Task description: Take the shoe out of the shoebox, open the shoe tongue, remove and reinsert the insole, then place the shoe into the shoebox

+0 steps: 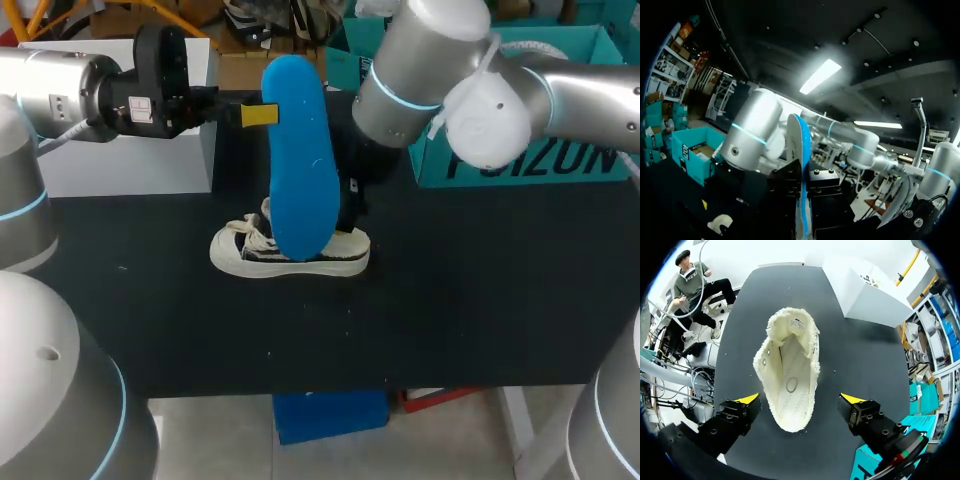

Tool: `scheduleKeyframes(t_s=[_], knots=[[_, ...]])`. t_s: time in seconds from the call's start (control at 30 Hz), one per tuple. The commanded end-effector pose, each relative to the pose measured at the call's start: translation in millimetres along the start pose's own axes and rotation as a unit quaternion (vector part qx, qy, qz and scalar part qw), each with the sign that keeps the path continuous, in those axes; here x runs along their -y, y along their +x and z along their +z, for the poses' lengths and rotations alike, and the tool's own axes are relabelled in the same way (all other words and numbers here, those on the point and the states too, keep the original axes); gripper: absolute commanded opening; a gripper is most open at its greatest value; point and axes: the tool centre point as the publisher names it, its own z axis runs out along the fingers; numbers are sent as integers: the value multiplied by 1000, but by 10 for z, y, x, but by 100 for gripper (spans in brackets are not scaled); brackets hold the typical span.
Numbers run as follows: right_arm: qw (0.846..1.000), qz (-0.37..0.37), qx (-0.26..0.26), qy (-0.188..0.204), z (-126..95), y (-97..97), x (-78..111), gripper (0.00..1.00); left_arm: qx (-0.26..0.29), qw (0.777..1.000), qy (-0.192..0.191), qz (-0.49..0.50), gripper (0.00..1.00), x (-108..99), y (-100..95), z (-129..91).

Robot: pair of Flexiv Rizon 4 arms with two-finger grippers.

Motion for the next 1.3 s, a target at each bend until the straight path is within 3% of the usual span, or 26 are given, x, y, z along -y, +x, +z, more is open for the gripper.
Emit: scheduleKeyframes(t_s=[0.03, 0.33, 0.83, 1.3], knots=[[997, 1, 14, -80, -1, 80, 138, 100, 1, 1000, 1, 1, 0, -13, 1, 11], [984, 11, 37, -174, 101, 68, 248, 100, 1, 1000, 1, 1, 0, -13, 1, 11], [971, 23, 42, -234, 259, 75, 393, 100, 1, 1000, 1, 1, 0, -13, 1, 11], [965, 22, 35, -260, 526, 82, 558, 100, 1, 1000, 1, 1, 0, -13, 1, 11]])
